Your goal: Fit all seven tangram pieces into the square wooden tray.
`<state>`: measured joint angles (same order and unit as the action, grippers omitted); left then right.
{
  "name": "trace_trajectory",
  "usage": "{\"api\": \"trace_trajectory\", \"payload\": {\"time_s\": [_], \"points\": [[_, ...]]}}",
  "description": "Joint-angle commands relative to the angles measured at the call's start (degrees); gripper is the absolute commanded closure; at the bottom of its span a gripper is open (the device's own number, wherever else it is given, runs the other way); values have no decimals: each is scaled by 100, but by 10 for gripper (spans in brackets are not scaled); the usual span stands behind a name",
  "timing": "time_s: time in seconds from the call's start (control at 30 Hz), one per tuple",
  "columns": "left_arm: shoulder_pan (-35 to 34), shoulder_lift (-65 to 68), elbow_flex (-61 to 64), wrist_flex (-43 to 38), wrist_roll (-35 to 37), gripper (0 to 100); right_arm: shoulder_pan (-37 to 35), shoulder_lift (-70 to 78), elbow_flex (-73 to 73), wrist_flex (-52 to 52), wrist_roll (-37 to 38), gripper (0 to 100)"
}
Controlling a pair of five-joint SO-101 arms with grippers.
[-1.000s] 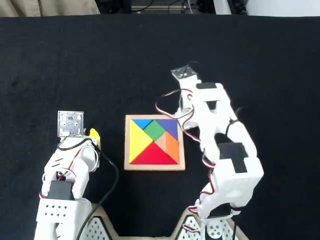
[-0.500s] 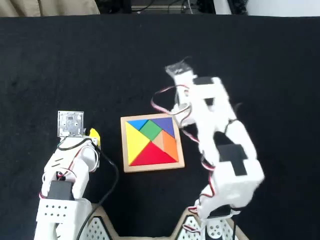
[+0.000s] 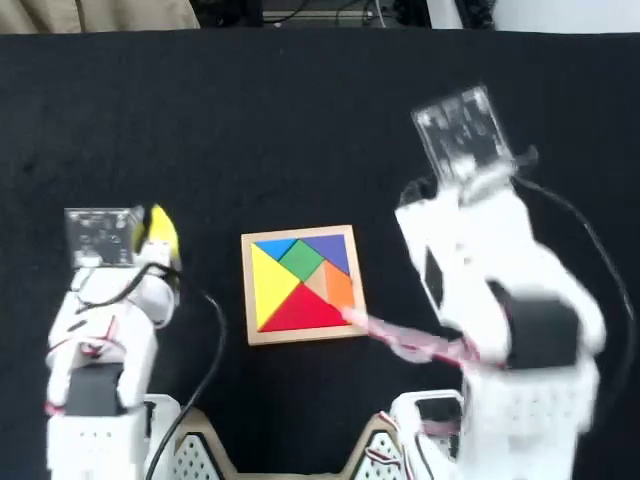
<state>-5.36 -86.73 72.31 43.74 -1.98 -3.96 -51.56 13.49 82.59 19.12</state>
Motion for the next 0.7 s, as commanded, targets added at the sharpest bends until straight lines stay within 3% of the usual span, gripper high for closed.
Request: {"api": "trace_trajectory", "payload": {"time_s": [0.0,0.13,0.33,0.47,0.67], "points": [[-110,-62,-1930,149,-782,927,211,-233,-251,53,70,987],[-119,220,-3292,413,-967,927,237,-295,-857,-62,-343,987],[-119,1741,-5684,1855,-747,927,229,-875,-1877,70,-1160,987],[-110,2585,-7319,3033,-62,927,255,-1648,-1938,255,-1169,987],[-101,2743,-8954,4193,176,927,255,-3090,-1411,202,-1160,987]]}}
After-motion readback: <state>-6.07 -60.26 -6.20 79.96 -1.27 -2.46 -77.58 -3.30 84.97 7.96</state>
